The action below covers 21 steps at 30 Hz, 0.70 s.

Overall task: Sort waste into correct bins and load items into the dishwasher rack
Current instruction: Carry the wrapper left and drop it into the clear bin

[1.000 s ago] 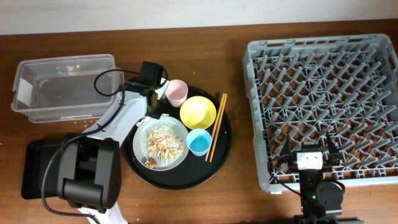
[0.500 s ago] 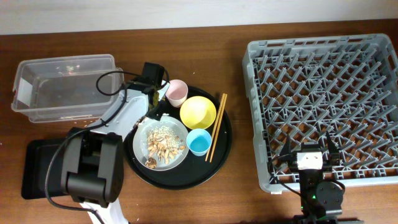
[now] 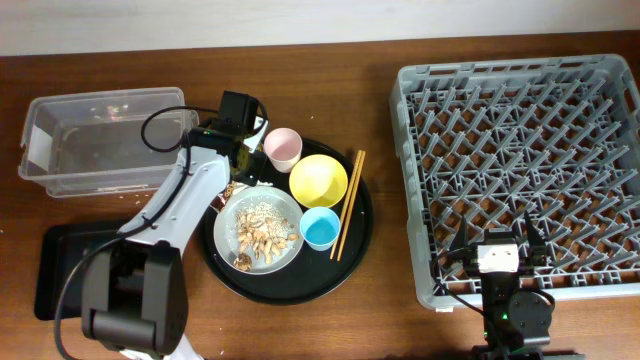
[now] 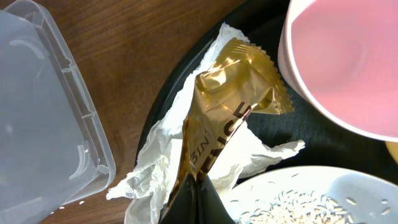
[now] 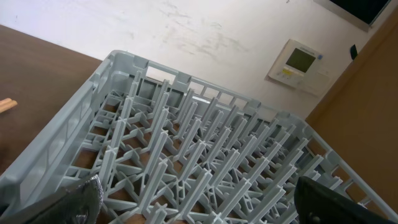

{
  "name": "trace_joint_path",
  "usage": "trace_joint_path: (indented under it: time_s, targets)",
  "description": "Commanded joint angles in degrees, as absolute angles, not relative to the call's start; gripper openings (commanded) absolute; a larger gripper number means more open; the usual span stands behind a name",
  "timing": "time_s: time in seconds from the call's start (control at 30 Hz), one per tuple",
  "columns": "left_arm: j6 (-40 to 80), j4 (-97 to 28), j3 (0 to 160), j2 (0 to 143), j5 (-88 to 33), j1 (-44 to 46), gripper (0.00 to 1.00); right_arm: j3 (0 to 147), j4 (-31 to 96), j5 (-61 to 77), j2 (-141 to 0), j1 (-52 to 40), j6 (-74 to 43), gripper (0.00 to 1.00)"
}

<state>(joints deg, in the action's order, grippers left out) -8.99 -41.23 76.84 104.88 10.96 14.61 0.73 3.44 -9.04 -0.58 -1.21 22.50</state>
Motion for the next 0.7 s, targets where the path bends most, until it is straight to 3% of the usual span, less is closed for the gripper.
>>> trace_joint_path:
  time_s: [0.0,0.1,0.23,0.47,0.63,0.67]
  targets:
    - [-6.0,-41.63,78.11,101.03,10.33,14.57,0.01,0.32,3.68,-9.87,-0.21,-1.1,22.24,0.99]
    - [-2.61,-38.48,78.11,95.85,10.37,12.64,0.01,0.32,3.68,-9.87,-0.21,-1.1,22.26,0.99]
    - [14.63,-34.57,78.11,90.98,10.2,2.09,0.01,0.32,3.68,-9.87,-0.21,-1.1,22.24,0.99]
    - [31.7,-21.69,78.04,91.35,5.54,-12.14,0.01,0.32,3.68,-9.89,-0.21,-1.1,22.24,0.99]
    - [32.12,-20.16,78.04,95.94,5.48,-14.55,0.02,0.32,3.68,-9.89,-0.21,-1.1,22.26,0.99]
    - [32.12,-19.79,78.04,97.45,5.48,-14.55,0.09,0.32,3.68,-9.87,-0.21,-1.1,22.24,0.99]
